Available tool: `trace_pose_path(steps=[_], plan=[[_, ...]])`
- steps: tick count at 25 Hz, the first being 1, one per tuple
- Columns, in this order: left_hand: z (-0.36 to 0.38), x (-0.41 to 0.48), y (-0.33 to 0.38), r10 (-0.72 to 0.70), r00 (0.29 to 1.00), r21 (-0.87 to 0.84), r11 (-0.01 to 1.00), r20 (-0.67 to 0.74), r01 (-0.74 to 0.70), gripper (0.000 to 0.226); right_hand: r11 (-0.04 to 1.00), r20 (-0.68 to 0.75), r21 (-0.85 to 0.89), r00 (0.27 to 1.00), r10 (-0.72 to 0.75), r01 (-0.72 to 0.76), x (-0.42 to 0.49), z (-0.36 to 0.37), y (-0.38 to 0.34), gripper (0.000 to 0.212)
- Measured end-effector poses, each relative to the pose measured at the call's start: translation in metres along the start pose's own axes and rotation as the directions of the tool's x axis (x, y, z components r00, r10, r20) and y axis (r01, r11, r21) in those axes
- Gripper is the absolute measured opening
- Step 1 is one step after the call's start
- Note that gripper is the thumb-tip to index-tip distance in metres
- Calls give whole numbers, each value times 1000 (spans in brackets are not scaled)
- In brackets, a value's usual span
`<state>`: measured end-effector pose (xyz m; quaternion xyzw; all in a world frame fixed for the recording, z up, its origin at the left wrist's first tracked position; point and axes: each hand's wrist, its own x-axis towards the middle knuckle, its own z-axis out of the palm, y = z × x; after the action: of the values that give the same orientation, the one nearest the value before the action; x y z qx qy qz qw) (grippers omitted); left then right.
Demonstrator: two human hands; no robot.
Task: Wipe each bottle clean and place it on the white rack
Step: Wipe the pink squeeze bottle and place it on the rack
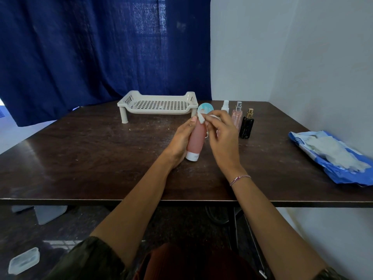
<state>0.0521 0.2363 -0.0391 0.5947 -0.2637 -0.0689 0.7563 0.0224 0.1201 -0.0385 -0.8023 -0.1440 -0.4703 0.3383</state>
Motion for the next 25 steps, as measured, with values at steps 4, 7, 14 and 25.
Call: trace_pose_path(steps=[4,7,14,25], plan=[[-3,2,-2,-53,994,3,999,-94,54,34,991,14,14,991,134,-134,2,2,3,26],[-5,4,-3,-62,986,28,997,-157,67,37,987,37,6,986,163,-163,2,2,4,29],[-10,7,2,-115,953,-226,973,-281,50,48,994,119,76,990,73,-83,-3,1,-6,24],[-26,8,5,-201,883,-443,896,-424,-9,59,985,314,172,947,-65,10,-6,0,-9,22]])
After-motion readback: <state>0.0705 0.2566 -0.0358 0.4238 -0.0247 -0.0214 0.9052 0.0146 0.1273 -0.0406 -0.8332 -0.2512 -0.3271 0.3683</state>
